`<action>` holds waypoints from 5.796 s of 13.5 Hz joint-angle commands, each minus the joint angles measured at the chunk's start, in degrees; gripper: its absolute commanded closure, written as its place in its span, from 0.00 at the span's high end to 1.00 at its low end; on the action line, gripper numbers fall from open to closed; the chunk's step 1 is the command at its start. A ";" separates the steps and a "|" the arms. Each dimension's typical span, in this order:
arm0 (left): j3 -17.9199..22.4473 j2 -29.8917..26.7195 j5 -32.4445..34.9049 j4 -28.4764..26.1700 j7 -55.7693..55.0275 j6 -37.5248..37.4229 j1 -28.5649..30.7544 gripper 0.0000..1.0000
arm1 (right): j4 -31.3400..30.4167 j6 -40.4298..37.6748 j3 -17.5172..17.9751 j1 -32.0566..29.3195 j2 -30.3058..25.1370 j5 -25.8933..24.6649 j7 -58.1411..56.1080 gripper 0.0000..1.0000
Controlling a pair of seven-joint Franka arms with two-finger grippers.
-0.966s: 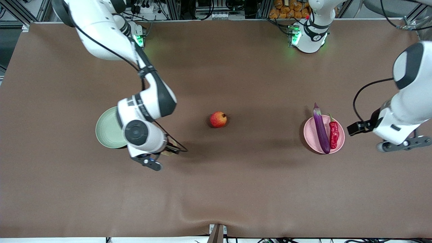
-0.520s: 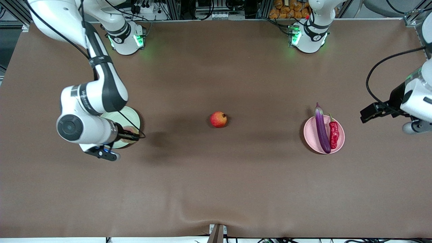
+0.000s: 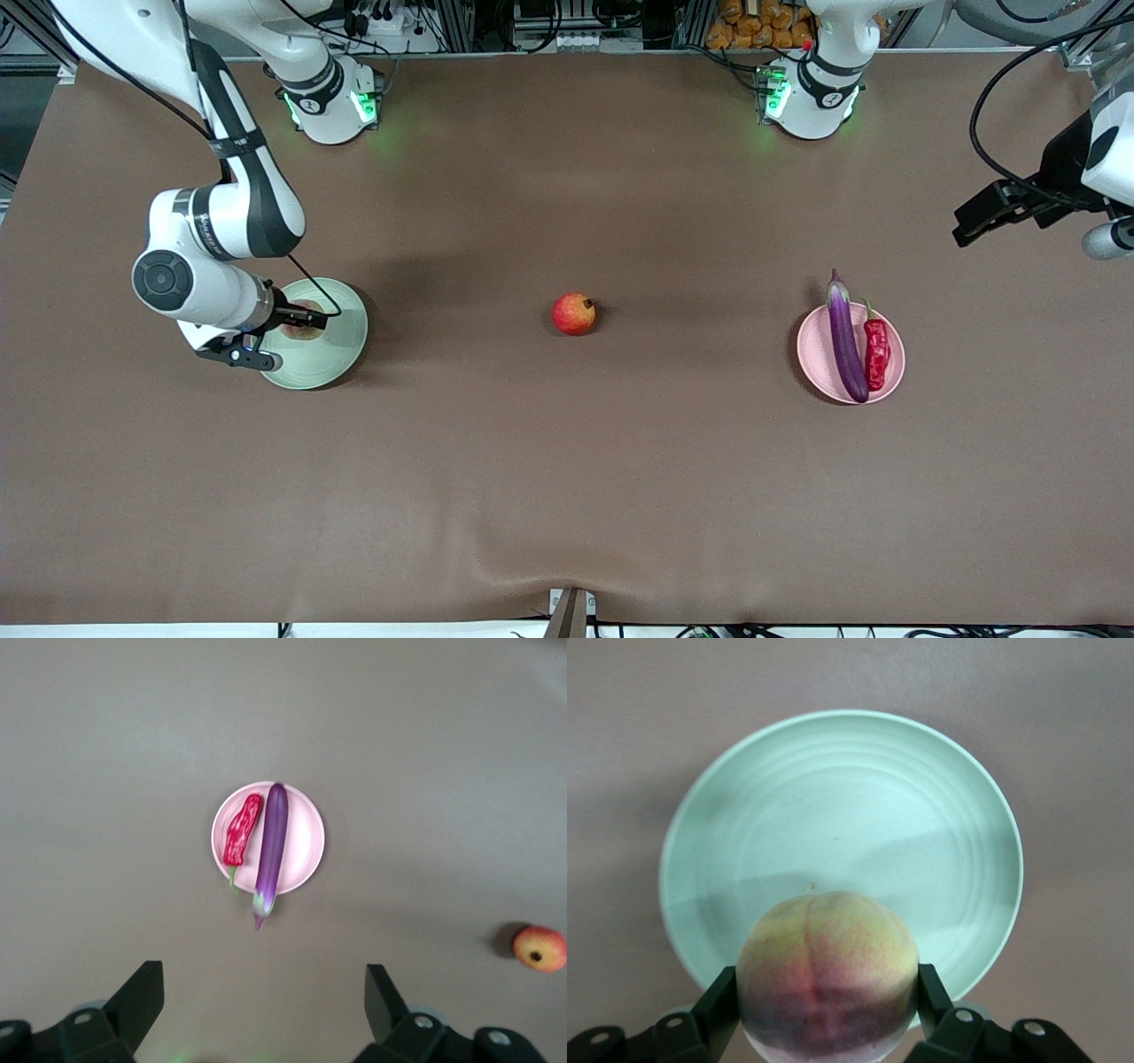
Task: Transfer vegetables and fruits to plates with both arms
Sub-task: 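Lower the peach onto the green plate and open the right gripper, then move the right gripper to the red apple and grasp it, then lift the apple and carry it to the green plate with the right gripper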
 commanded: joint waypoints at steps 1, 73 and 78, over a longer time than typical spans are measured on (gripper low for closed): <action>2.32 -4.62 -1.35 -6.91 1.78 0.75 -1.60 1.00 | -5.88 4.34 1.04 -2.02 -2.41 -1.61 -1.49 0.00; 6.02 -9.47 -2.58 -14.22 7.49 2.69 -1.68 1.00 | 20.68 -14.67 0.95 0.97 13.86 1.30 16.53 0.00; 6.02 -9.55 -2.67 -14.22 7.50 1.90 -1.60 1.00 | 14.76 -9.37 0.95 -0.09 12.45 1.29 13.35 0.15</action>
